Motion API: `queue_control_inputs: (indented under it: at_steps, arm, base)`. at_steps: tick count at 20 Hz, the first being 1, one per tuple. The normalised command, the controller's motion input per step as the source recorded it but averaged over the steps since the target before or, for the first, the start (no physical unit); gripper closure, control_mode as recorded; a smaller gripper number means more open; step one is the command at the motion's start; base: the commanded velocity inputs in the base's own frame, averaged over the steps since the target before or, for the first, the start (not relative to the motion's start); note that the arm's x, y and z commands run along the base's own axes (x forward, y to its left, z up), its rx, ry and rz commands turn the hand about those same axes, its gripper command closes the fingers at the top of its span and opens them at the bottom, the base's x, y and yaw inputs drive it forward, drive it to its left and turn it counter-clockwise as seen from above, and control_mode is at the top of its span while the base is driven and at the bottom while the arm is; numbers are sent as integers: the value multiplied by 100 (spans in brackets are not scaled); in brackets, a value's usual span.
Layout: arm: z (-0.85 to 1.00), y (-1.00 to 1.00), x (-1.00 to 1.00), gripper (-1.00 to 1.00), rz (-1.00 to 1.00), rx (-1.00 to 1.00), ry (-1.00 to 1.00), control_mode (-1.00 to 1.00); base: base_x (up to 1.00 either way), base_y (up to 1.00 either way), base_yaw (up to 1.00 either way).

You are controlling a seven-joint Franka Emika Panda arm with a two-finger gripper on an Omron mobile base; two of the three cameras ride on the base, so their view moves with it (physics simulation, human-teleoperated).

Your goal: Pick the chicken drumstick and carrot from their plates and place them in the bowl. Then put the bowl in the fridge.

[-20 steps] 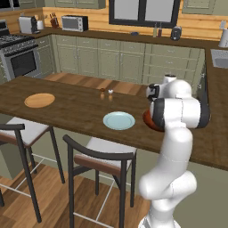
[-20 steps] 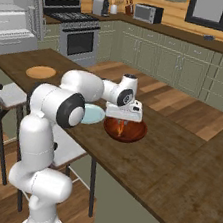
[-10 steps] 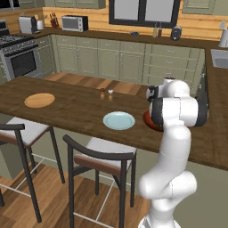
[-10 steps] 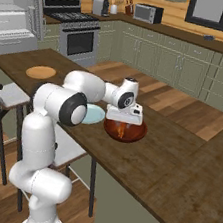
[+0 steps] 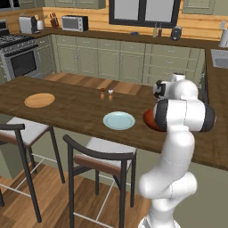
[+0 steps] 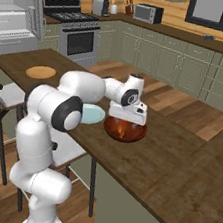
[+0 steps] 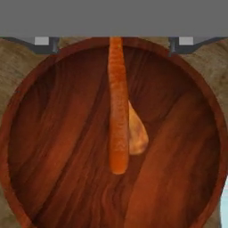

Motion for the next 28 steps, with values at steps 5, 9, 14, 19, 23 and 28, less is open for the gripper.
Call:
queue_control_inputs:
  at_steps: [5, 9, 14, 19, 23, 28]
  arm:
    - [7, -43, -82, -100, -46, 2, -1, -100]
    - [11, -46, -47, -100, -46, 4, -3, -100]
    - [6, -29, -23, -100, -28, 25, -12, -100]
    - [-8, -14, 27, -100, -2, 15, -19, -100]
    - [-24, -15, 80, -100, 0, 0, 0, -100]
    - [-37, -28, 65, -100, 0, 0, 5, -100]
  base:
    - [0, 0, 0]
    - [0, 0, 0]
    - [0, 0, 0]
    - [0, 0, 0]
    - [0, 0, 0]
    - [0, 0, 0]
